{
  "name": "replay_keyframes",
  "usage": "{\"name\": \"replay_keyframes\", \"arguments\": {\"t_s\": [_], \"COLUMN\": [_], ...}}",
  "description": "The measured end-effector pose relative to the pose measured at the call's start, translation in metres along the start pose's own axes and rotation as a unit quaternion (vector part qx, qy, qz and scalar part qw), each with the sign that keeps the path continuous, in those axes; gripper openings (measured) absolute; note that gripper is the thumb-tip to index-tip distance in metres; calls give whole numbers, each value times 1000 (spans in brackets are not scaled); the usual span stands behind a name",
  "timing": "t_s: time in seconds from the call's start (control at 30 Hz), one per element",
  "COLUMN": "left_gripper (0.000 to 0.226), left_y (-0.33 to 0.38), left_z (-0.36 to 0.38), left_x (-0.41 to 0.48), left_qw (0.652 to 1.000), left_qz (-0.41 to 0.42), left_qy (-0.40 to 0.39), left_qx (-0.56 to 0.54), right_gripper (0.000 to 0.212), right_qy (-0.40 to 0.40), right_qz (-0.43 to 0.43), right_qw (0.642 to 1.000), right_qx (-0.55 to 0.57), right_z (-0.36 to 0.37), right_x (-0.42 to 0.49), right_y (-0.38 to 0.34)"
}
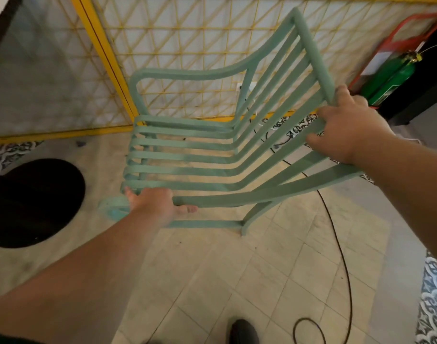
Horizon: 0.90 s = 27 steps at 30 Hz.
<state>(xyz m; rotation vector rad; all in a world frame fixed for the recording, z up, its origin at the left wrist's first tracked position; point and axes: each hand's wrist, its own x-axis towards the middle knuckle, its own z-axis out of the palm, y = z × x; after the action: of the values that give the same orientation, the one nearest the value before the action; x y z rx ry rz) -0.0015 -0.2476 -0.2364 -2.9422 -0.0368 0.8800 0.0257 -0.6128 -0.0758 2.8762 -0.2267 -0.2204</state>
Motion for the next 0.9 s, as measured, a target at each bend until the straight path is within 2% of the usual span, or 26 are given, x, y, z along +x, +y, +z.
{"name": "replay_keyframes", "arguments": {"t_s": [0.07, 0.13, 0.23, 0.3, 0.37, 0.47, 0.53, 0.7, 0.9], "left_gripper": [112, 114, 120, 115, 108, 112, 120, 123, 133], "left_y": [-4, -1, 2, 3, 2, 3, 6, 17, 25], "left_z": [0, -1, -2, -4, -7, -7, -7, -12, -4], "left_x": [4, 9, 15, 17, 17, 20, 20, 16, 9], "left_qw": [999, 999, 998, 997, 996, 996, 996, 996, 998], "left_qz": [32, 35, 32, 40, 44, 32, 19, -13, -13], "left_qy": [0, -14, -42, -56, -76, -75, -81, -88, -64], "left_qx": [7, 20, 19, 19, 32, 31, 22, 14, -17], "right_gripper": [67, 82, 117, 128, 109, 65, 54, 54, 56], "right_qy": [23, 14, -114, -166, -167, -125, -117, -128, -140], "right_qz": [-32, -71, -95, -116, -160, -178, -178, -164, -152], "right_qw": [998, 990, 963, 935, 931, 959, 966, 968, 966], "right_qx": [-49, -118, -227, -291, -282, -182, -149, -141, -157], "right_z": [-4, -10, -7, 7, 25, 47, 50, 51, 56], "right_x": [-5, -15, -41, -60, -73, -70, -65, -59, -53], "right_y": [-4, -12, -28, -42, -55, -64, -67, -62, -51]}}
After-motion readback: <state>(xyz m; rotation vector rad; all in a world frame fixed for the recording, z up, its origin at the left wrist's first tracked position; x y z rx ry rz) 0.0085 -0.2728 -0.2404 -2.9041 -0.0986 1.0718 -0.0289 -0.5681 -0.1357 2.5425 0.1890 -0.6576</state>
